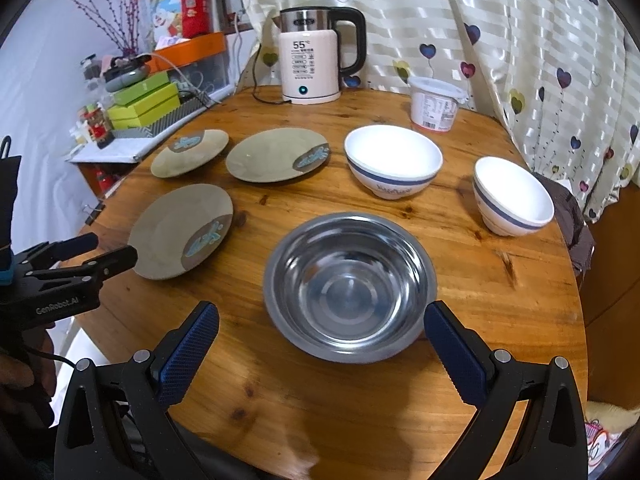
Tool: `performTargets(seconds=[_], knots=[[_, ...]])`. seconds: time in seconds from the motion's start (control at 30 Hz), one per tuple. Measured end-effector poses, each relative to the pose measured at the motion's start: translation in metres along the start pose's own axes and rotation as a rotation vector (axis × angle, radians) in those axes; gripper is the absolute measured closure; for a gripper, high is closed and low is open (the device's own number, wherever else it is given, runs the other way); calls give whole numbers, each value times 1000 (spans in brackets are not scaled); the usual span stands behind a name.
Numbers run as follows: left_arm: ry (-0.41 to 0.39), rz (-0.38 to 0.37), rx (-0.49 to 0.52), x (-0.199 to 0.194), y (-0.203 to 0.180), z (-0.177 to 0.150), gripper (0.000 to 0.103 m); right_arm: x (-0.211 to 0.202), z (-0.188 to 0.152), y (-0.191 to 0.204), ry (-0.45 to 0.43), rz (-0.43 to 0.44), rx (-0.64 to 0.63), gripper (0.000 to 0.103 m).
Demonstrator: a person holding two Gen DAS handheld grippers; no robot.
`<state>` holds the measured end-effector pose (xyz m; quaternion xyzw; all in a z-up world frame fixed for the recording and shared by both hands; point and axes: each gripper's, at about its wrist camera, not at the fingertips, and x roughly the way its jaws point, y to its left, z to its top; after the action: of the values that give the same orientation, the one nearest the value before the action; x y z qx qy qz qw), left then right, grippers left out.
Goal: Organize plates and bowls
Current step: 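Move both grippers forward toward the rims of two beige fish-logo plates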
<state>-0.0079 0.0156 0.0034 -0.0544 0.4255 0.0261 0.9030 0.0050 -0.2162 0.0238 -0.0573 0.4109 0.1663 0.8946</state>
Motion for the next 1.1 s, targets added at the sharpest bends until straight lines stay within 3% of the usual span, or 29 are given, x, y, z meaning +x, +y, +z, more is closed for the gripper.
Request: performTargets(seconds=[1.1], knots=[[-17, 33, -66, 16, 33, 23, 18, 33, 54, 50, -16, 84, -105, 0]])
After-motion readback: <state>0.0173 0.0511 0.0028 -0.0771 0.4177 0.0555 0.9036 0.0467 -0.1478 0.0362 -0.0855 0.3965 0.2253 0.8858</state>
